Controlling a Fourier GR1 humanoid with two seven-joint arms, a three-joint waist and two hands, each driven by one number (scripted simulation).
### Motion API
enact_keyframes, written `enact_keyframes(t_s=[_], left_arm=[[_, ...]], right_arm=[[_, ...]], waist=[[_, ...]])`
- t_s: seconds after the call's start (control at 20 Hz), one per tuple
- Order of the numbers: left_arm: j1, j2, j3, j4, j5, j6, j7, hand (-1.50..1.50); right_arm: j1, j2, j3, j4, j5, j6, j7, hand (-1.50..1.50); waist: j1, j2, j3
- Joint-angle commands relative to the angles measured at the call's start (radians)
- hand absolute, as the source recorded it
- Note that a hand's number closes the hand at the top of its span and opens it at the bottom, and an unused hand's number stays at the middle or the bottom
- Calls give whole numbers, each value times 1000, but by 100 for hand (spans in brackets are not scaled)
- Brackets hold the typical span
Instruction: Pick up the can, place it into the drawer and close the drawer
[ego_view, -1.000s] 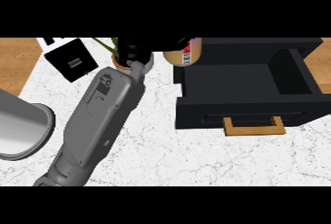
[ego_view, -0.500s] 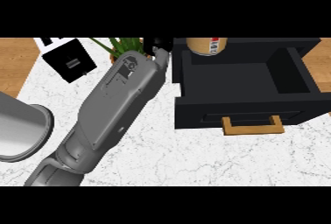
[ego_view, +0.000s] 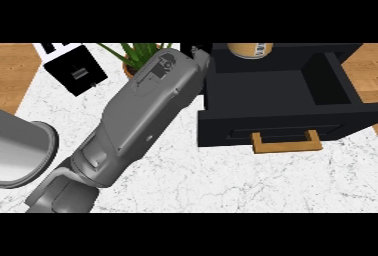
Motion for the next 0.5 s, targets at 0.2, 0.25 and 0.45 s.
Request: enact_keyframes(t_s=[0.2,0.25,0.45], left_arm=[[-68,0,-148,104,162,72,-47,150],[-106,0,-133,141,160,62,-52,150],[-100,0,-155,180,218,65,-75,150]], right_arm=[[-48,-13,34,-6,1,-28,36,-150],[-37,14,49,-27,44,-22,24,-150],[-15,-11,19,-52,-33,-27,63,-150]], waist=[[-27,4,1],[-26,6,1],[-33,6,0]])
